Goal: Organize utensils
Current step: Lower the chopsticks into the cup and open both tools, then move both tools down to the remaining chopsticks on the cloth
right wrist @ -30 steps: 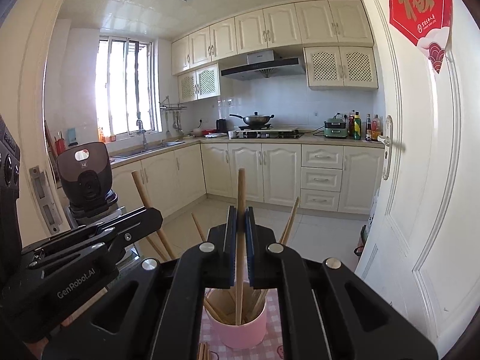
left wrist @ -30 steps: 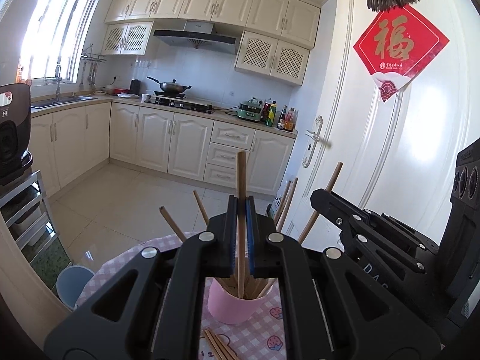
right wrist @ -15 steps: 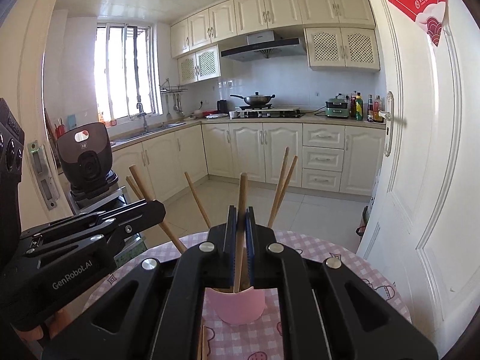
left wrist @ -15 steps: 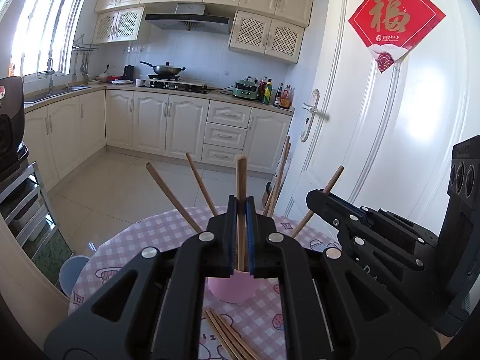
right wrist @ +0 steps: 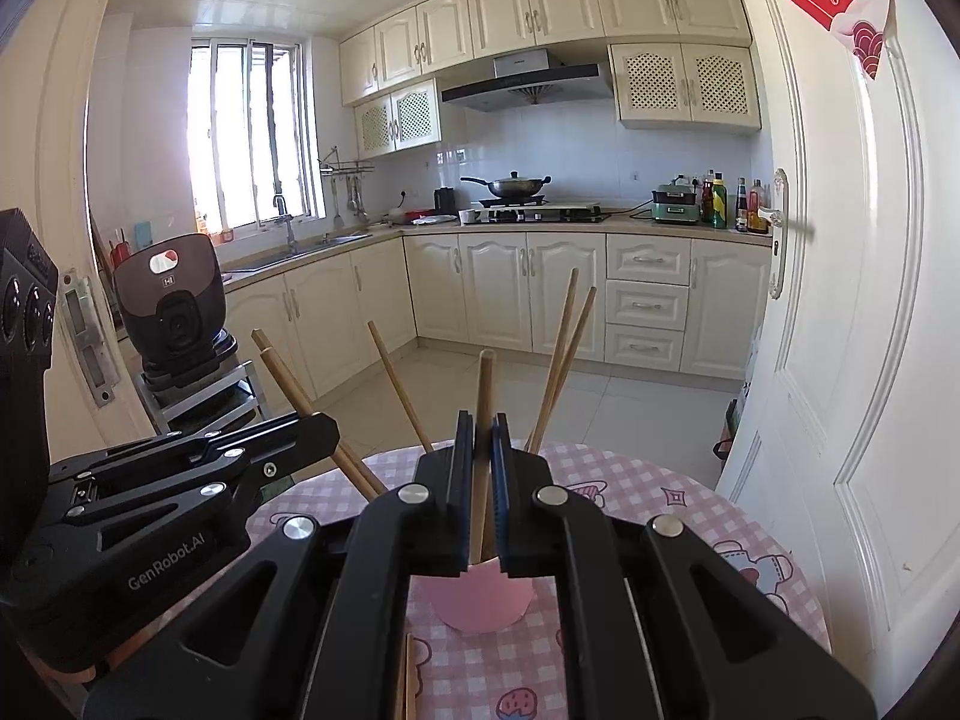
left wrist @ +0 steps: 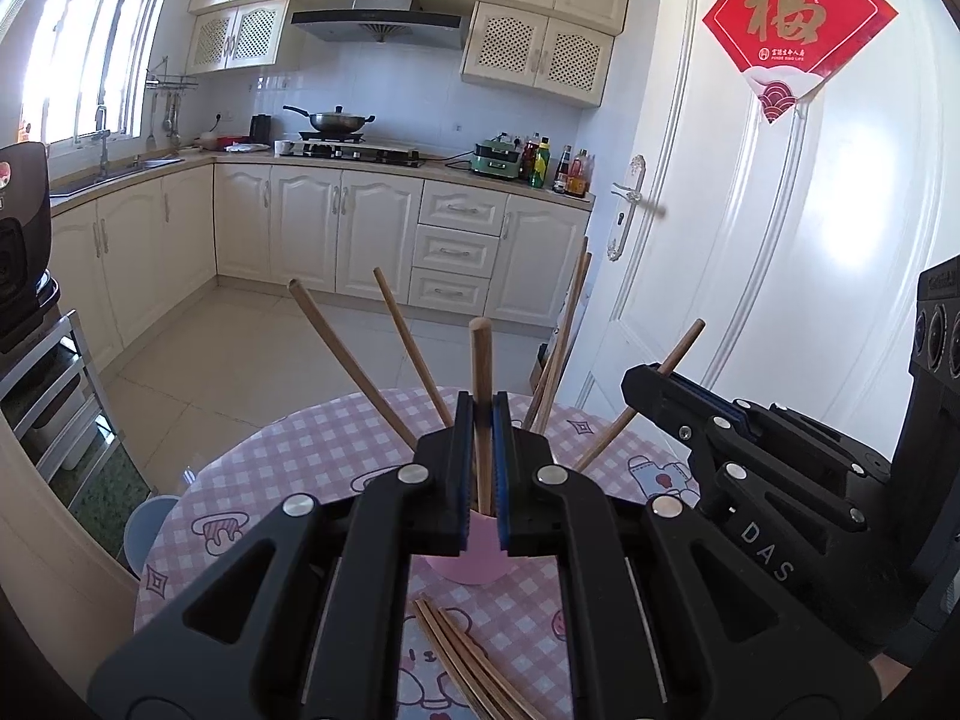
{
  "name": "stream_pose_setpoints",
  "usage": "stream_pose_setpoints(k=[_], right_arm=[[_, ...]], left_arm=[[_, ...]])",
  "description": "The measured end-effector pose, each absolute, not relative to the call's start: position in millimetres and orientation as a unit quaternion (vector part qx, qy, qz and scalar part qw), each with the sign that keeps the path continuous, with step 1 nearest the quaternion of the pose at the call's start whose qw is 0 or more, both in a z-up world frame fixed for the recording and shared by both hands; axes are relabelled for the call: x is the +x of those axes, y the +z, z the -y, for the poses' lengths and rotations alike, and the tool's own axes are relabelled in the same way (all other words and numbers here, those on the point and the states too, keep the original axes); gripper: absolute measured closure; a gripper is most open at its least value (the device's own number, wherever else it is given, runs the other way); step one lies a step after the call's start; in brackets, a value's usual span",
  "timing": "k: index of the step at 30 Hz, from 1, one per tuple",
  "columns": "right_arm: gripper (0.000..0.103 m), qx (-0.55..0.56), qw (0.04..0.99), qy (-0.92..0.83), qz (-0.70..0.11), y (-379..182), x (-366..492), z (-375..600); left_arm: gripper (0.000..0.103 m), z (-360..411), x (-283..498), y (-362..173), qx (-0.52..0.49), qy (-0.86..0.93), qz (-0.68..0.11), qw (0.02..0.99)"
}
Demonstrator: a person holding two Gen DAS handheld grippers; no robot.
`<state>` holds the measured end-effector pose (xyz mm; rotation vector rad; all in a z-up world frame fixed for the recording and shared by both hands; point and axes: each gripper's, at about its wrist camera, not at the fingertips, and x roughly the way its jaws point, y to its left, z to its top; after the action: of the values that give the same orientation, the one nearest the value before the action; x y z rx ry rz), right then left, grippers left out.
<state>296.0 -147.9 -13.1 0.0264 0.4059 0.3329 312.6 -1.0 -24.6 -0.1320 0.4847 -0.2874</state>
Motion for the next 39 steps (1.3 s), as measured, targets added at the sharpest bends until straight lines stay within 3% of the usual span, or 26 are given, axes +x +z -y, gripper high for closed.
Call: stream_pose_setpoints(k=[10, 12, 14, 15, 17, 22, 26, 39], right_arm=[[0.095, 0.019, 0.964, 0.166, -0.205, -13.6, 289.8, 152.9], [0.088, 0.021, 0.965, 0.165, -0.204, -13.5, 287.1, 154.4], [0.082, 0.024, 0.964, 0.166, -0.204, -13.2, 284.4, 155.5], [0.080, 0.026, 0.964, 0.167, -0.204, -12.8, 282.4, 156.3], [0.072, 0.028, 0.964, 0.171, -0.203, -12.2, 278.8, 158.4], [0.070, 0.027, 0.962, 0.176, -0.206, -12.6, 266.1, 163.8], [0.067, 0.024, 0.959, 0.176, -0.220, -20.5, 257.0, 166.5], [0.063, 0.001, 0.914, 0.186, -0.360, -97.8, 253.1, 150.0]], left_arm=[[0.096, -1.7, 303.1, -15.6, -0.070, -0.134, -0.236, 0.960], [0.087, -2.4, 300.8, -15.0, -0.072, -0.133, -0.237, 0.960], [0.047, -4.5, 295.8, -13.7, -0.076, -0.128, -0.230, 0.962], [0.044, -5.3, 292.0, -12.4, -0.077, -0.127, -0.222, 0.964], [0.043, -5.6, 286.2, -9.5, -0.073, -0.123, -0.217, 0.966], [0.034, -9.8, 272.1, -10.5, -0.061, -0.122, -0.233, 0.963], [0.034, -14.8, 257.1, -21.5, -0.054, -0.120, -0.256, 0.958], [0.034, -18.6, 264.5, -120.2, -0.098, -0.123, -0.440, 0.884]])
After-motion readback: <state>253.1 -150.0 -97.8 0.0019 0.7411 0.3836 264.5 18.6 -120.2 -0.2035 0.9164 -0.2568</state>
